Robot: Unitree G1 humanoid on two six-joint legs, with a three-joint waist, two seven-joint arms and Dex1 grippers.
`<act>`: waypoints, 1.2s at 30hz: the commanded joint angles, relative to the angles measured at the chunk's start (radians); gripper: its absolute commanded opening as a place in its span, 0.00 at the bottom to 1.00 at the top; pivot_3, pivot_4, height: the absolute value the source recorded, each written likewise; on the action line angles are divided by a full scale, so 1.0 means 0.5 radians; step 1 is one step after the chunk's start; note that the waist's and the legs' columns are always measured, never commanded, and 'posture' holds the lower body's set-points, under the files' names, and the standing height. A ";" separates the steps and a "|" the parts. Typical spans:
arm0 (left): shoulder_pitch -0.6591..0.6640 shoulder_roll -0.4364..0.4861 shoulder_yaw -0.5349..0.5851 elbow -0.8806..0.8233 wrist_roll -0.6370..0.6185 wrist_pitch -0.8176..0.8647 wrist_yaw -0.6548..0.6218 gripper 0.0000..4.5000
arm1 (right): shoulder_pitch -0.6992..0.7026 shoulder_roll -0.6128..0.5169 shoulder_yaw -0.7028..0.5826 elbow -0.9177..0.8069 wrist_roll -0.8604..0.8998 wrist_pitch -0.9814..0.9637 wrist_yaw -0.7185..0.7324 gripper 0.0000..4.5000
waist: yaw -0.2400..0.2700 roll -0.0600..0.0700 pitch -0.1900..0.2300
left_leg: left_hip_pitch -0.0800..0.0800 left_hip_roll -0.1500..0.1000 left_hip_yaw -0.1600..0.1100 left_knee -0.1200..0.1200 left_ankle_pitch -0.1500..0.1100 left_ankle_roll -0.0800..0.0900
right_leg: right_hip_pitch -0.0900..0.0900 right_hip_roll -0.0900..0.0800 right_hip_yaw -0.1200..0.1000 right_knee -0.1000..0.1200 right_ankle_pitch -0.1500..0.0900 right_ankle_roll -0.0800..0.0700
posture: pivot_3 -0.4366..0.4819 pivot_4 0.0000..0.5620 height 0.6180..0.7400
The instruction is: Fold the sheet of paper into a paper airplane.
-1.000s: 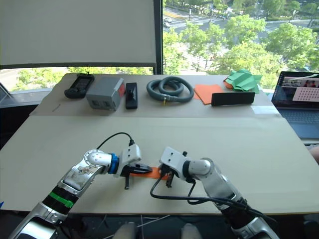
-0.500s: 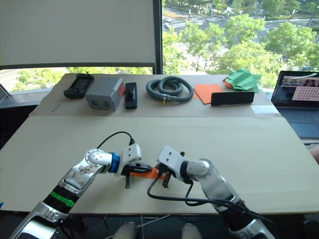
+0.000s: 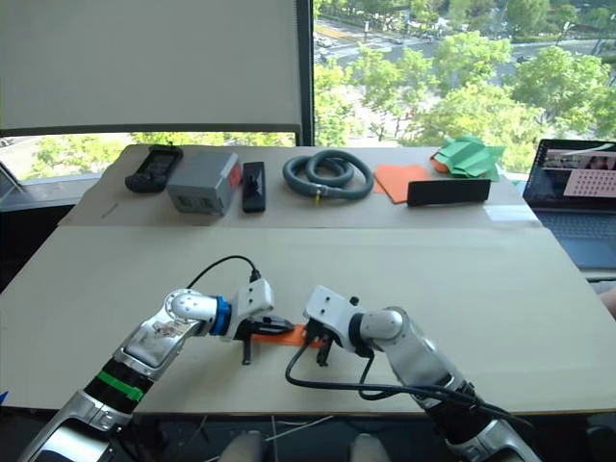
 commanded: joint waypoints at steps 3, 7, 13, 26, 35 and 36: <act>0.057 0.027 -0.061 0.044 0.078 0.041 0.003 0.00 | 0.138 -0.155 0.047 0.047 -0.018 0.181 0.050 0.01 | 0.000 0.000 -0.003 | -0.001 0.000 0.000 0.000 0.000 0.000 | 0.000 0.000 0.000 -0.003 0.000 0.000 | 0.48 0.27 0.70; 0.060 0.023 -0.067 0.042 0.076 0.043 0.001 0.00 | 0.193 -0.218 0.039 -0.021 -0.002 0.216 0.056 0.01 | -0.001 0.000 -0.006 | -0.001 0.000 0.000 0.000 0.000 0.000 | 0.002 -0.001 -0.001 -0.009 0.000 0.001 | 0.48 0.27 0.70; 0.062 0.019 -0.076 0.046 0.075 0.035 -0.002 0.00 | 0.280 -0.341 0.003 -0.091 -0.015 0.257 0.045 0.01 | 0.001 -0.001 -0.008 | -0.003 0.000 0.000 0.000 -0.001 -0.001 | 0.006 -0.002 -0.002 -0.023 -0.001 0.001 | 0.48 0.27 0.70; 0.011 -0.024 -0.098 0.093 0.080 0.018 -0.012 0.00 | 0.157 -0.099 -0.290 -0.464 0.253 -0.115 -0.009 0.01 | -0.003 -0.001 0.001 | -0.011 -0.005 0.000 -0.001 -0.001 -0.002 | -0.002 -0.006 -0.002 -0.024 -0.001 0.003 | 0.48 0.27 0.70; -0.050 -0.094 -0.133 0.157 0.115 -0.002 -0.009 0.00 | 0.132 -0.086 -0.032 -0.218 0.033 -0.095 -0.073 0.01 | 0.004 0.000 0.002 | -0.014 -0.007 -0.001 0.001 -0.001 -0.002 | -0.001 -0.007 -0.002 -0.026 -0.001 0.003 | 0.48 0.27 0.70; -0.056 -0.101 -0.143 0.169 0.126 -0.011 -0.010 0.00 | 0.141 -0.105 -0.006 -0.209 0.020 -0.081 -0.059 0.01 | 0.002 0.001 0.002 | -0.014 -0.007 -0.001 0.001 -0.001 -0.002 | -0.001 -0.007 -0.002 -0.026 -0.001 0.003 | 0.48 0.27 0.70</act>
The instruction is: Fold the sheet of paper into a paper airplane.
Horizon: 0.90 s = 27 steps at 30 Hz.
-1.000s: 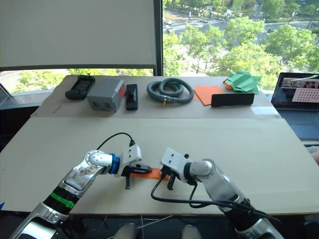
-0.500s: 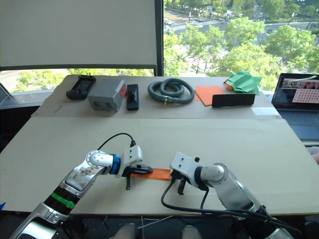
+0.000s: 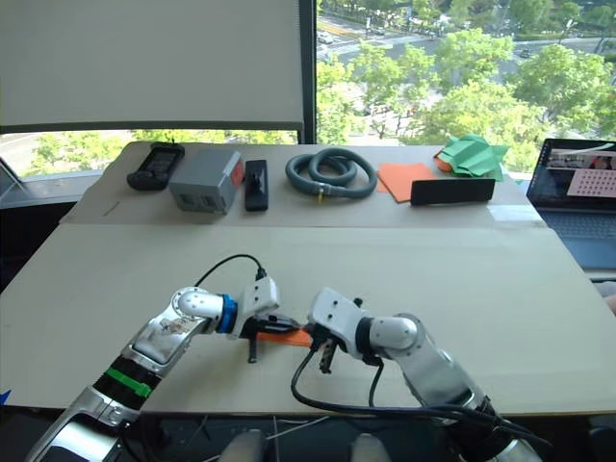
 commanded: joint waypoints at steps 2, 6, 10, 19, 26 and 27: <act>0.005 -0.029 -0.111 0.111 0.113 -0.011 0.008 0.00 | 0.007 -0.048 0.057 0.015 -0.062 0.049 0.011 0.01 | -0.002 0.002 -0.001 | 0.001 0.000 0.000 0.000 0.000 0.000 | 0.001 0.000 0.000 0.000 0.000 0.000 | 0.48 0.27 0.70; -0.023 -0.075 -0.125 0.159 0.140 -0.034 0.013 0.00 | 0.014 -0.070 0.095 0.058 -0.073 0.135 0.029 0.01 | 0.001 0.002 -0.001 | 0.002 0.000 -0.001 0.000 0.000 0.000 | 0.002 0.001 0.000 0.001 0.000 0.000 | 0.48 0.27 0.70; -0.010 -0.081 -0.161 0.196 0.188 -0.069 0.001 0.00 | 0.007 -0.068 0.120 0.072 -0.086 0.201 0.033 0.01 | 0.001 0.002 -0.003 | 0.003 0.000 -0.001 0.001 0.000 0.000 | 0.004 0.001 0.000 0.001 0.000 0.000 | 0.48 0.27 0.70; 0.104 0.093 -0.177 0.283 0.303 -0.200 -0.044 0.00 | -0.020 -0.002 0.100 0.084 -0.062 0.261 -0.008 0.01 | -0.012 -0.004 -0.016 | 0.008 0.001 -0.001 -0.001 0.000 0.000 | 0.006 0.001 0.000 0.001 0.000 0.000 | 0.48 0.27 0.70; 0.226 0.244 -0.123 0.244 0.290 -0.230 -0.055 0.00 | -0.029 0.028 0.104 0.095 -0.064 0.280 -0.024 0.01 | -0.064 -0.007 -0.022 | 0.016 0.004 -0.001 -0.005 -0.001 0.000 | 0.007 0.002 -0.001 0.003 0.000 0.000 | 0.48 0.27 0.70; 0.248 0.266 -0.111 0.233 0.288 -0.230 -0.056 0.00 | -0.028 0.030 0.105 0.094 -0.065 0.281 -0.024 0.01 | -0.066 -0.007 -0.023 | 0.018 0.005 -0.002 -0.005 -0.002 0.001 | 0.007 0.003 -0.001 0.003 0.000 0.000 | 0.48 0.27 0.70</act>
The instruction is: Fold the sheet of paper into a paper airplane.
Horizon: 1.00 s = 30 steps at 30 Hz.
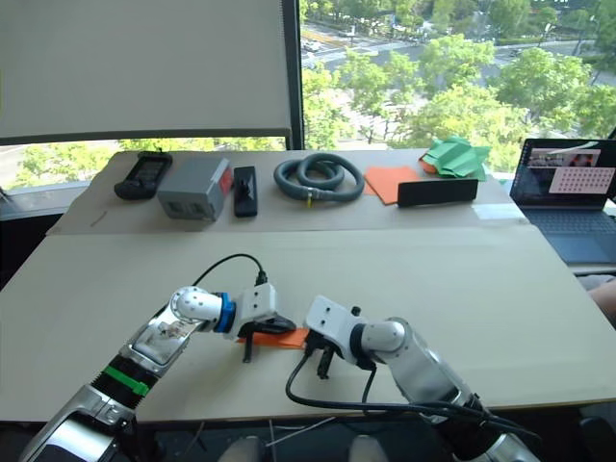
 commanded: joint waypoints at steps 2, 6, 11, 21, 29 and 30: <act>0.234 0.196 -0.053 0.139 0.131 0.100 -0.032 0.00 | 0.024 -0.018 0.032 0.077 -0.017 0.097 -0.007 0.01 | -0.009 -0.001 -0.001 | 0.003 0.002 0.000 0.000 -0.003 0.000 | 0.000 0.001 0.000 0.001 0.000 0.000 | 0.48 0.27 0.70; 0.323 0.277 0.000 0.075 0.113 0.111 -0.039 0.00 | 0.018 -0.020 0.033 0.088 -0.017 0.091 0.000 0.01 | -0.018 0.000 -0.001 | 0.012 0.004 0.000 -0.001 -0.012 -0.001 | 0.000 0.001 -0.001 0.001 0.000 0.000 | 0.48 0.27 0.70; 0.410 0.357 0.076 0.011 0.089 0.135 -0.033 0.00 | 0.007 -0.023 0.040 0.098 -0.018 0.085 0.011 0.01 | -0.049 0.001 -0.001 | 0.022 0.006 0.000 -0.001 -0.023 -0.012 | 0.000 0.001 -0.002 0.001 0.000 0.000 | 0.48 0.27 0.70; 0.529 0.510 0.218 -0.078 0.015 0.155 -0.017 0.00 | -0.022 -0.013 0.051 0.108 -0.018 0.066 0.021 0.01 | -0.054 0.009 0.004 | 0.058 0.007 -0.007 0.001 -0.057 -0.004 | -0.001 -0.001 -0.008 0.001 -0.001 -0.001 | 0.48 0.27 0.70; 0.519 0.478 0.583 -0.307 -0.330 0.404 0.043 0.00 | -0.034 0.013 0.009 -0.009 0.002 -0.135 0.019 0.01 | -0.052 0.011 0.020 | 0.056 0.007 -0.006 0.000 -0.060 -0.004 | -0.021 -0.001 -0.008 0.000 -0.001 -0.001 | 0.48 0.27 0.70; 0.498 0.458 0.646 -0.349 -0.396 0.461 0.068 0.00 | -0.023 0.018 -0.017 -0.055 0.011 -0.168 0.006 0.01 | -0.049 0.007 0.027 | 0.054 0.007 -0.007 -0.001 -0.061 -0.004 | -0.027 -0.001 -0.008 0.000 -0.001 -0.001 | 0.48 0.27 0.70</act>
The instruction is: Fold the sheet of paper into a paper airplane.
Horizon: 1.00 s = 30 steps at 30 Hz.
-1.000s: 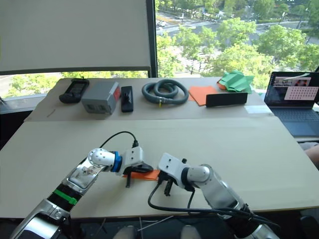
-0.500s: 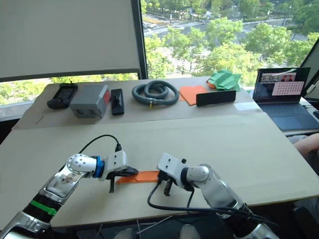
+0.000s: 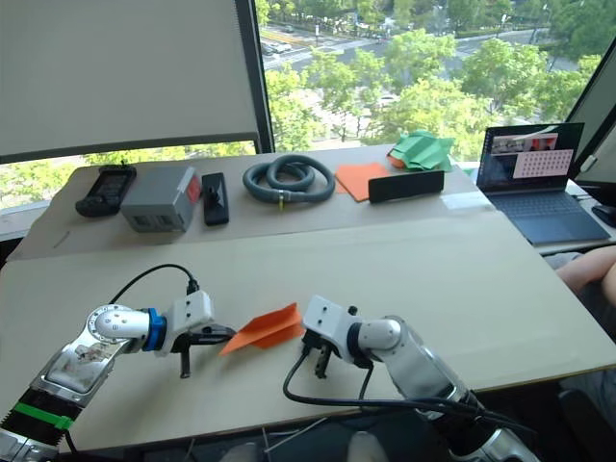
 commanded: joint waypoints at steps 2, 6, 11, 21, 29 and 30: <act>-0.030 -0.045 0.252 -0.103 -0.254 0.322 0.093 0.00 | 0.042 0.037 -0.130 -0.178 0.058 -0.097 -0.049 0.01 | 0.006 -0.011 0.024 | -0.007 0.000 -0.003 0.000 0.000 0.000 | -0.007 0.003 -0.001 0.000 0.000 0.000 | 0.48 0.27 0.70; -0.031 -0.043 0.457 -0.260 -0.496 0.536 0.109 0.00 | 0.037 0.077 -0.334 -0.393 0.170 -0.061 -0.092 0.01 | 0.020 -0.018 0.029 | -0.039 -0.001 -0.003 0.005 0.010 0.016 | -0.030 0.008 0.005 0.001 0.009 0.000 | 0.48 0.27 0.70; 0.064 -0.112 0.764 -0.440 -0.928 0.849 0.141 0.00 | -0.039 0.245 -0.599 -0.594 0.333 0.021 -0.234 0.01 | 0.052 -0.020 0.030 | -0.035 -0.003 -0.001 0.004 0.002 0.002 | -0.035 0.007 0.009 -0.002 0.031 -0.004 | 0.48 0.27 0.70; 0.292 -0.243 0.893 -0.727 -1.234 1.051 0.429 0.00 | 0.161 0.319 -0.350 -0.646 0.246 0.050 -0.466 0.01 | 0.064 -0.021 0.030 | -0.034 -0.004 -0.001 0.007 0.002 0.001 | -0.036 0.005 0.009 -0.005 0.030 -0.005 | 0.48 0.27 0.70; 0.353 -0.211 0.907 -0.788 -1.313 1.078 0.492 0.00 | 0.141 0.175 -0.294 -0.698 0.320 0.034 -0.336 0.01 | 0.023 0.017 0.052 | -0.054 -0.092 -0.140 0.001 0.012 0.017 | 0.025 -0.107 -0.148 0.000 0.021 0.011 | 0.48 0.27 0.70; 0.364 -0.196 0.901 -0.797 -1.323 1.082 0.480 0.00 | 0.119 0.106 -0.260 -0.713 0.312 -0.023 -0.260 0.01 | 0.049 0.018 0.053 | -0.061 -0.089 -0.140 0.002 0.013 0.016 | 0.020 -0.103 -0.149 -0.001 0.021 0.011 | 0.48 0.27 0.70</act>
